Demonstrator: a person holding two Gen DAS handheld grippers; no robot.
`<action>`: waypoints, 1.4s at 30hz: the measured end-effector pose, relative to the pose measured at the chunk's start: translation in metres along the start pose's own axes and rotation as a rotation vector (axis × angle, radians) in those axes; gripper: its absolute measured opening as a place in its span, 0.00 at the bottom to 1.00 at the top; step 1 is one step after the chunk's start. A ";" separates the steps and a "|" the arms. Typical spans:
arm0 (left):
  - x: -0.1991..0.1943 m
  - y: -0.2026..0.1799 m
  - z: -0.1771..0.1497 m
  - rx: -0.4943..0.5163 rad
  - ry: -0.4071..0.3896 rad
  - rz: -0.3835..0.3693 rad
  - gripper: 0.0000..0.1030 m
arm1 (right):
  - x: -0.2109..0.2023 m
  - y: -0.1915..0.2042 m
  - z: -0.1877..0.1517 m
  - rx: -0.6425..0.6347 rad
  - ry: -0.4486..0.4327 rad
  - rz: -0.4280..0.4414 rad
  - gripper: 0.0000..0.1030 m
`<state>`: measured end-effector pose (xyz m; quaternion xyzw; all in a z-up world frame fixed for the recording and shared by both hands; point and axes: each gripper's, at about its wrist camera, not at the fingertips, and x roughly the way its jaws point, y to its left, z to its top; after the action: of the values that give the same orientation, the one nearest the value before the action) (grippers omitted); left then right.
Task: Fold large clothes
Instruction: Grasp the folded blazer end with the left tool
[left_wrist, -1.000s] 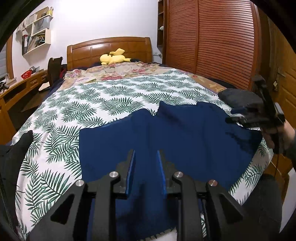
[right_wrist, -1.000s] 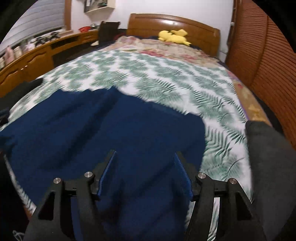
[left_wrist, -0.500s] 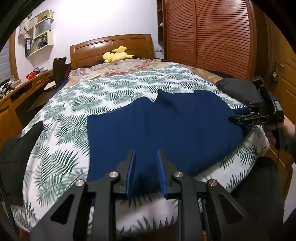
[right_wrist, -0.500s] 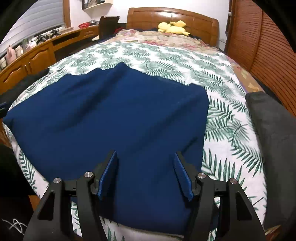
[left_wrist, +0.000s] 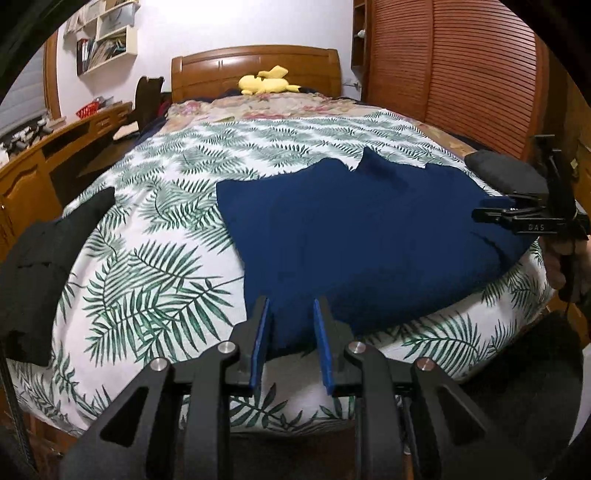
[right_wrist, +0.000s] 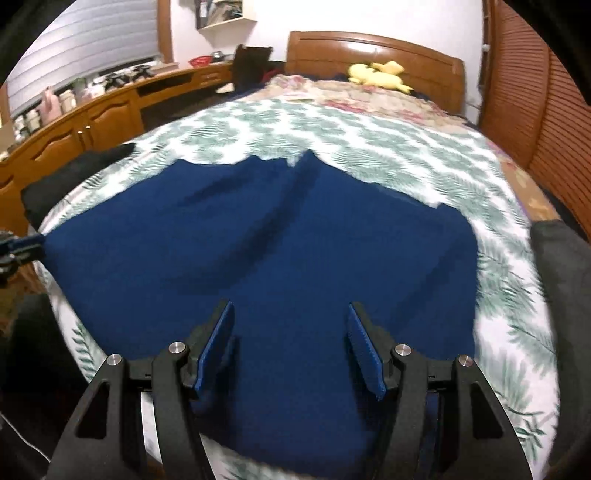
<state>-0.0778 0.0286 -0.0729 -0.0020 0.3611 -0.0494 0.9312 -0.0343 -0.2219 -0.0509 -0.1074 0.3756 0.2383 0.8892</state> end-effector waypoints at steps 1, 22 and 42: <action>0.002 0.001 -0.001 -0.001 0.005 0.003 0.24 | 0.004 0.006 0.003 -0.007 -0.001 0.017 0.62; 0.035 0.018 -0.017 -0.095 0.086 0.065 0.58 | 0.034 0.053 -0.015 -0.121 0.007 0.091 0.62; 0.024 0.025 -0.028 -0.192 0.085 0.028 0.58 | 0.028 0.047 -0.022 -0.126 0.020 0.118 0.63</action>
<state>-0.0764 0.0516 -0.1105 -0.0843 0.4032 -0.0015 0.9112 -0.0545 -0.1796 -0.0871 -0.1433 0.3744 0.3122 0.8613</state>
